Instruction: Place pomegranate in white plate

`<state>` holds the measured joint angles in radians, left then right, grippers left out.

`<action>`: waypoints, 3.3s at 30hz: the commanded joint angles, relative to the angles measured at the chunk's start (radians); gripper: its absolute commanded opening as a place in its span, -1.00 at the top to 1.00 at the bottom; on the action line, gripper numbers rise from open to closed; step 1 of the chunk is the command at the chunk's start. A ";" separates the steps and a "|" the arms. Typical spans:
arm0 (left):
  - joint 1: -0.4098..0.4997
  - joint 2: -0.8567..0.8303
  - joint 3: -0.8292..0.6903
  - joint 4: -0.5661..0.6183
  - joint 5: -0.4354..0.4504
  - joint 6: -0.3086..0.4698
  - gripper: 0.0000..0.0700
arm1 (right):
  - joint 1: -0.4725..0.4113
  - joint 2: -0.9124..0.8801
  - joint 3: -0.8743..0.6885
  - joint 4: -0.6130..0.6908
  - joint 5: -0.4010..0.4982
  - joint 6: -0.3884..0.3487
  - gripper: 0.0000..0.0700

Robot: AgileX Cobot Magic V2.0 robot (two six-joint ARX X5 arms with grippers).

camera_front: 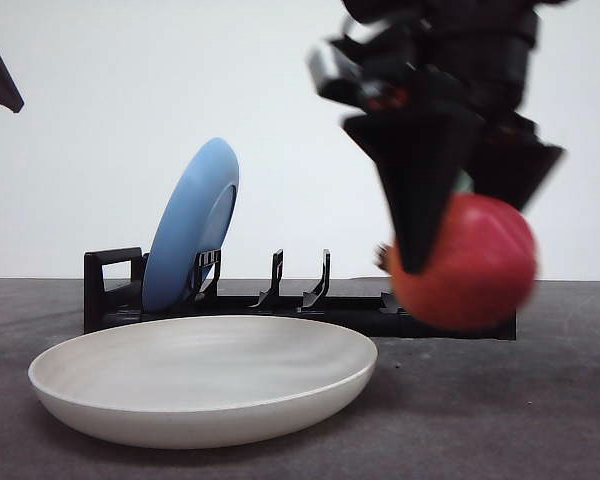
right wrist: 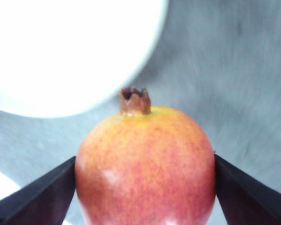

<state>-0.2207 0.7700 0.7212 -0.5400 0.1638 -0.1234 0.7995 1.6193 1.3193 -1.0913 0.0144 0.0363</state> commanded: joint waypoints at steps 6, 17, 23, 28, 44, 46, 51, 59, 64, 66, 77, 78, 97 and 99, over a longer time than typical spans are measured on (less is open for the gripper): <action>-0.002 0.005 0.004 0.014 0.006 0.002 -0.11 | 0.104 0.144 0.150 0.077 0.088 0.009 -0.30; -0.002 0.005 0.004 0.015 0.006 0.002 -0.11 | 0.188 0.250 0.166 0.298 0.090 0.146 -0.30; -0.002 0.005 0.004 0.019 0.006 0.003 -0.11 | 0.192 0.297 0.166 0.336 0.080 0.186 -0.32; -0.002 0.005 0.004 0.027 0.006 0.003 -0.11 | 0.193 0.314 0.166 0.354 0.056 0.196 -0.37; -0.002 0.006 0.004 0.039 0.006 -0.006 -0.11 | 0.214 0.225 0.167 0.358 0.124 0.199 -0.94; -0.002 0.006 0.004 0.039 0.005 -0.019 -0.11 | 0.218 0.194 0.156 0.383 0.177 0.198 -0.93; -0.002 0.006 0.004 0.038 0.006 -0.028 -0.11 | 0.209 0.100 0.046 0.497 0.254 0.199 -0.92; -0.002 0.006 0.004 0.038 0.006 -0.045 -0.11 | 0.154 -0.117 -0.218 0.615 0.257 0.199 -0.92; -0.002 0.006 0.004 0.039 0.006 -0.050 -0.11 | 0.111 -0.296 -0.382 0.649 0.283 0.212 -0.92; -0.002 0.006 0.004 0.039 0.006 -0.051 -0.11 | 0.089 -0.369 -0.439 0.648 0.282 0.221 -0.92; -0.002 0.006 0.004 0.032 0.006 -0.072 -0.11 | -0.040 -0.768 -0.688 0.649 0.247 0.271 -0.65; -0.002 0.006 0.004 0.030 0.006 -0.075 -0.11 | -0.058 -0.799 -0.705 0.649 0.220 0.271 -0.65; -0.002 0.006 0.004 -0.013 0.006 -0.088 0.92 | -0.240 -0.943 -0.782 0.699 0.015 0.183 0.95; -0.002 0.004 0.005 -0.026 0.006 -0.093 1.00 | -0.240 -0.941 -0.782 0.721 0.017 0.184 0.94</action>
<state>-0.2207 0.7703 0.7208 -0.5686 0.1638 -0.2068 0.5537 0.6739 0.5358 -0.3847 0.0287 0.2313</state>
